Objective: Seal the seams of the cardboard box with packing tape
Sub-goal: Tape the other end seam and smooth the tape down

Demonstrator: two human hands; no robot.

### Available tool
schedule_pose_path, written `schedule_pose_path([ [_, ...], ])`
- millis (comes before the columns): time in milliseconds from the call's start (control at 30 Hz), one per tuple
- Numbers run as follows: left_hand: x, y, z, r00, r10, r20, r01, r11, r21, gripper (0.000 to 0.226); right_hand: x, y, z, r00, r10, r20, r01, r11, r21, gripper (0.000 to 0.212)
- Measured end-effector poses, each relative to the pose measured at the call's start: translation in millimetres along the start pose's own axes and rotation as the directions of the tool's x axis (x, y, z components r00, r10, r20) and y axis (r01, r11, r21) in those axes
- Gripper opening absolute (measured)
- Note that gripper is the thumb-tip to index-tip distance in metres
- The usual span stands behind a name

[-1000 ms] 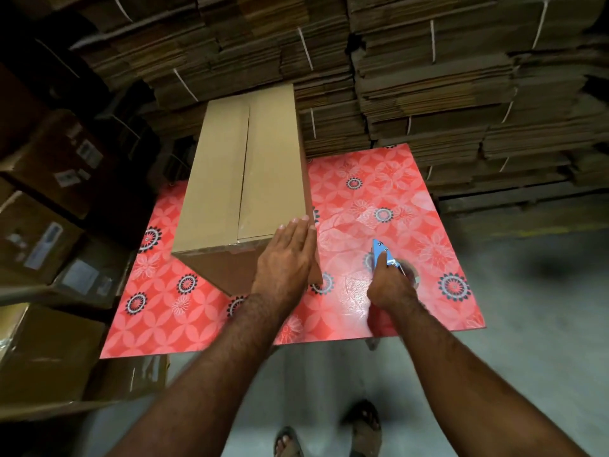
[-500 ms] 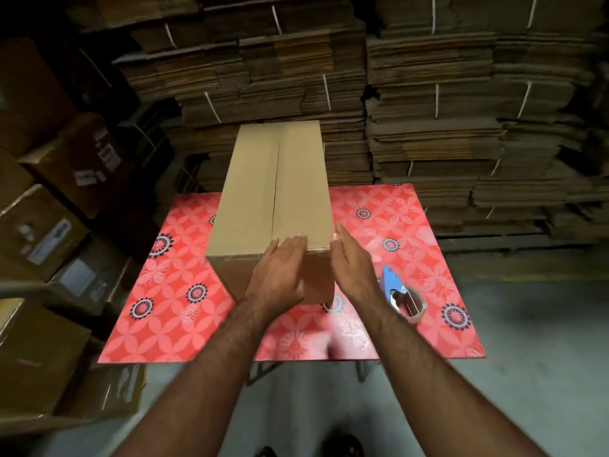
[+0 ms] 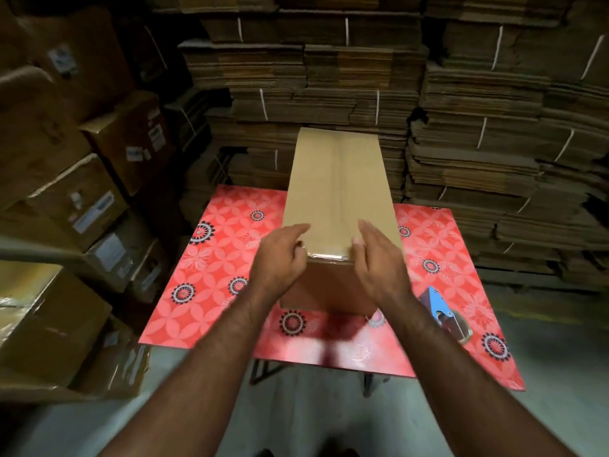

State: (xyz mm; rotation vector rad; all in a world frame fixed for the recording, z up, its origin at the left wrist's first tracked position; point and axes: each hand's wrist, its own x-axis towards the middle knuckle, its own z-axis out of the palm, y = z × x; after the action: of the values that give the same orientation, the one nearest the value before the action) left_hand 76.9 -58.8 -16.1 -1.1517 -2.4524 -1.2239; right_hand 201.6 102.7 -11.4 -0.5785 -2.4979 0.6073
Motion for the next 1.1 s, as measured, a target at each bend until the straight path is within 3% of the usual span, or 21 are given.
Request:
schedule_pose_path([
  [133,-2,-32,-16,0.99,-0.115,-0.077,0.109,0.991,-0.074,0.034,19,-49,36,0.972,-0.176,0.159,0.186,0.981,-0.053,0.048],
  [200,-6,-40,-13,0.937,-0.343,-0.065,0.327,0.927,-0.183,0.023,24,-61,52,0.956,-0.216,0.199,0.236,0.969,-0.078,0.037],
  [267,-8,-49,-9,0.787,-0.617,0.004,0.594,0.755,-0.279,0.025,26,-67,62,0.944,-0.23,0.235,0.258,0.962,-0.095,0.029],
  [333,-12,-52,-7,0.598,-0.785,0.161,0.763,0.497,-0.413,0.042,26,-71,69,0.935,-0.241,0.261,0.276,0.955,-0.106,0.024],
  [400,-14,-48,-9,0.428,-0.802,0.416,0.858,0.217,-0.466,0.049,25,-72,71,0.93,-0.249,0.271,0.289,0.95,-0.118,0.025],
  [433,-14,-46,-12,0.377,-0.765,0.523,0.884,0.128,-0.45,0.05,25,-73,72,0.929,-0.248,0.277,0.289,0.949,-0.122,0.028],
  [533,-17,-44,-16,0.332,-0.658,0.676,0.901,0.008,-0.435,0.047,25,-72,74,0.928,-0.232,0.291,0.283,0.948,-0.148,0.035],
  [667,-20,-52,-14,0.349,-0.661,0.665,0.877,-0.019,-0.48,0.029,26,-72,79,0.921,-0.226,0.316,0.292,0.939,-0.18,0.034],
  [767,-24,-51,-13,0.41,-0.67,0.618,0.839,0.011,-0.545,0.017,25,-71,82,0.925,-0.25,0.287,0.312,0.931,-0.192,0.026],
  [833,-25,-56,-9,0.542,-0.715,0.442,0.757,0.186,-0.627,0.017,23,-70,85,0.927,-0.268,0.262,0.327,0.919,-0.22,0.027],
  [900,-25,-61,0,0.691,-0.71,0.136,0.638,0.511,-0.576,0.019,19,-68,90,0.932,-0.265,0.248,0.33,0.903,-0.277,0.039],
  [933,-25,-60,5,0.733,-0.68,0.017,0.59,0.624,-0.512,0.019,16,-66,95,0.937,-0.254,0.239,0.321,0.895,-0.31,0.044],
  [1000,-28,-55,17,0.758,-0.64,-0.124,0.525,0.712,-0.465,0.016,13,-61,103,0.946,-0.244,0.215,0.309,0.88,-0.361,0.049],
  [1100,-30,-50,32,0.719,-0.682,-0.136,0.482,0.63,-0.609,0.005,9,-50,112,0.947,-0.287,0.145,0.321,0.869,-0.377,0.05],
])
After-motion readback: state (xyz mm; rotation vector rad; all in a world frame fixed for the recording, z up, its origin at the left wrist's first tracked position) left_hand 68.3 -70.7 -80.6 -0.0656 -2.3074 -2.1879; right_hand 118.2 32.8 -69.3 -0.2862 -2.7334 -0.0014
